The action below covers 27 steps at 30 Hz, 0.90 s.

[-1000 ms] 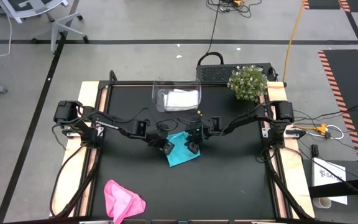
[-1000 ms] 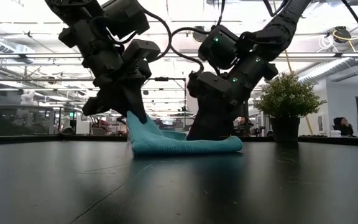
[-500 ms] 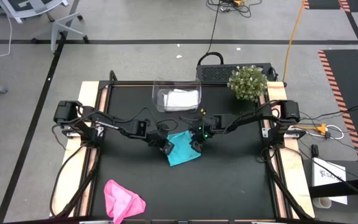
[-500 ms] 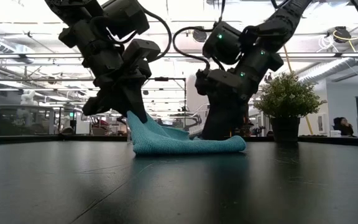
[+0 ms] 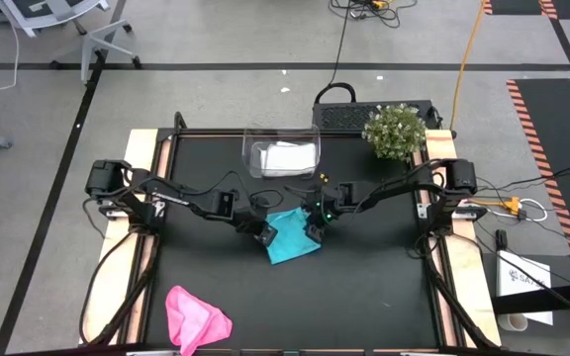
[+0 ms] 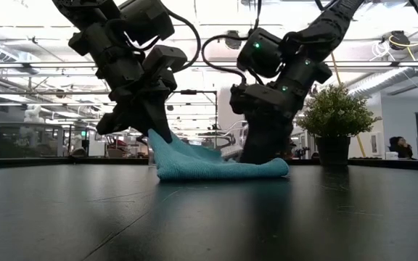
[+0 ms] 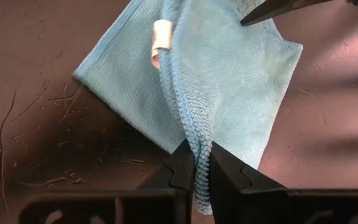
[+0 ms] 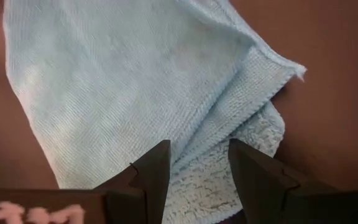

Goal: Fold microfiber towels
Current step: Fold the blue microfiber towel

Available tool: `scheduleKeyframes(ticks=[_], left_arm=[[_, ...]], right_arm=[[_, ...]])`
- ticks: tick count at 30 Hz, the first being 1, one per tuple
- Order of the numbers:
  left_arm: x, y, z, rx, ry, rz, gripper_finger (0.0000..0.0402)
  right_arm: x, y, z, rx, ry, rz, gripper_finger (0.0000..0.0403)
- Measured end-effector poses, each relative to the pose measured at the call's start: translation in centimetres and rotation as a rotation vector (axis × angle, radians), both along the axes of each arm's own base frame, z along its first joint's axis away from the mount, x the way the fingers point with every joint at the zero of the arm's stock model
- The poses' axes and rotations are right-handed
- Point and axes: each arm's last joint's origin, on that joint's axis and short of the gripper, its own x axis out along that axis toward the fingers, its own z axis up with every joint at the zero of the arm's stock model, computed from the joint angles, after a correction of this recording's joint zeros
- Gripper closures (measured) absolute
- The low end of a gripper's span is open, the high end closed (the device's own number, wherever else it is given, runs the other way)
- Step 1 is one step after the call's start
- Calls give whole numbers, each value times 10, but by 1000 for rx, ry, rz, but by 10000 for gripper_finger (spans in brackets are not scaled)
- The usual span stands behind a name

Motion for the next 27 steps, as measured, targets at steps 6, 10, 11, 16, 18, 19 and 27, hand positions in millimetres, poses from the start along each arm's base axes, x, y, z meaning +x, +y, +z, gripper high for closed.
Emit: scheduleKeyframes(ticks=[6, 10, 11, 16, 18, 19, 27], left_arm=[[0, 0, 0, 2, 0, -2, 366], [0, 0, 0, 2, 0, -2, 366], [0, 0, 0, 2, 0, -2, 366], [0, 0, 0, 2, 1, -1, 366], [0, 0, 0, 1, 1, 0, 366], [0, 0, 0, -1, 1, 3, 366], [0, 0, 0, -4, 2, 7, 366]], right_arm=[[-2, -5, 1, -11, 10, 3, 248], [-1, -9, 1, -21, -3, -2, 248], [-1, -10, 1, -18, -3, -4, 248], [3, -12, 4, -17, -54, -16, 248], [6, -10, 7, -14, -101, -20, 248], [8, -9, 8, -13, -121, -19, 248], [9, -8, 8, -24, -127, -22, 248]])
